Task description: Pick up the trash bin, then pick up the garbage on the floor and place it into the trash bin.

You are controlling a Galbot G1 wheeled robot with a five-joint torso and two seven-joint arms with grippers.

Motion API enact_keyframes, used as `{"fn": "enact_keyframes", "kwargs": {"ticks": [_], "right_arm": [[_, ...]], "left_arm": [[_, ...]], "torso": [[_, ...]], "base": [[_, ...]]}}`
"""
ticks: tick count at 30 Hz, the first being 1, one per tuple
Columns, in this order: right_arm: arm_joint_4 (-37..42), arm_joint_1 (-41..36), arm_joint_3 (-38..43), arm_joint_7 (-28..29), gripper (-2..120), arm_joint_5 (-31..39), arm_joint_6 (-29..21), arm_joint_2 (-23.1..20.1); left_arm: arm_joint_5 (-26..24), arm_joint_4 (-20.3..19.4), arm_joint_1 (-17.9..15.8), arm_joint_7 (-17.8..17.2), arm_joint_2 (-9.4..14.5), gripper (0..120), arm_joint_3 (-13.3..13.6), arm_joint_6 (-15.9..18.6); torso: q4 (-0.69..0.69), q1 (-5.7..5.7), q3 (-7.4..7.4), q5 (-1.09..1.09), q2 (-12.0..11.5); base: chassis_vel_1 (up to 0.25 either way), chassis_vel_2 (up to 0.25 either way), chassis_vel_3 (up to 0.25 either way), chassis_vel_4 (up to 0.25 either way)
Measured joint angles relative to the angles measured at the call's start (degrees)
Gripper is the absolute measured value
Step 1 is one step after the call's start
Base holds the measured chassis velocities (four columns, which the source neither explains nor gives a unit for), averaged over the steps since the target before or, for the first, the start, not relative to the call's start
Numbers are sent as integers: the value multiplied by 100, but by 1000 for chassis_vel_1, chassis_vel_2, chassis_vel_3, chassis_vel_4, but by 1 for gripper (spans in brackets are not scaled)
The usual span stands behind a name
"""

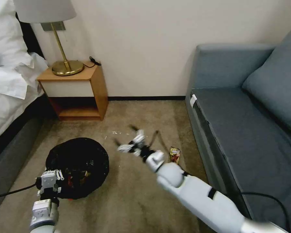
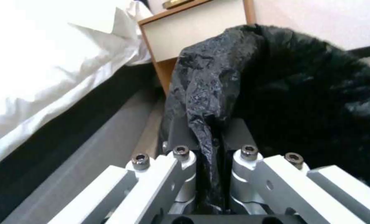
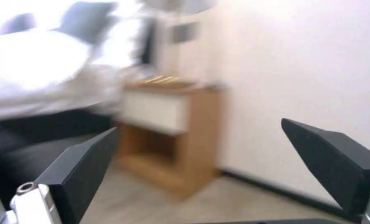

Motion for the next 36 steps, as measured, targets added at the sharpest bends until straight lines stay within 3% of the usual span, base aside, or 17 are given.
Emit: {"fn": "enact_keyframes", "kwargs": {"ticks": [1, 2, 4, 5, 10, 14, 24, 36], "right_arm": [[468, -530, 555, 192, 100, -122, -210, -64], [468, -530, 555, 192, 100, -122, -210, -64], [933, -1341, 1340, 229, 100, -432, -361, -59], [1164, -1784, 1737, 165, 100, -656, -363, -35], [1673, -2867, 2467, 54, 100, -1192, -321, 113], [2095, -3764, 3220, 14, 100, -2202, -173, 418], [1931, -4056, 3742, -86, 100, -2422, 250, 917], [1766, -4036, 3712, -110, 100, -2393, 377, 1037]], "left_arm": [[0, 13, -19, 0, -1, 7, 12, 0], [0, 13, -19, 0, -1, 7, 12, 0], [0, 32, -45, 0, 7, 7, 14, -2], [-3, 48, -61, 0, 18, 7, 15, -2], [-21, 65, -75, 0, 42, 7, 9, -2], [-43, 66, -64, -1, 69, 7, 5, -11], [-116, 39, -13, -5, 110, 7, -17, -73], [-170, 13, 21, -9, 142, 7, -34, -87]], "torso": [[0, 0, -1, -9, 1], [0, 0, -1, -9, 1], [-5, 0, 0, 2, 1], [-4, -1, -1, -7, 1], [-3, 0, -1, -1, 1], [-3, -1, -1, -6, 1], [-2, -1, 0, -4, 1], [-2, -1, 0, -4, 1]], "base": [[0, 0, 0, 0], [0, 0, 0, 0], [0, 0, 0, 0], [0, 0, 0, 0], [0, 0, 0, 0], [0, 0, 0, 0], [0, 0, 0, 0], [0, 0, 0, 0]]}}
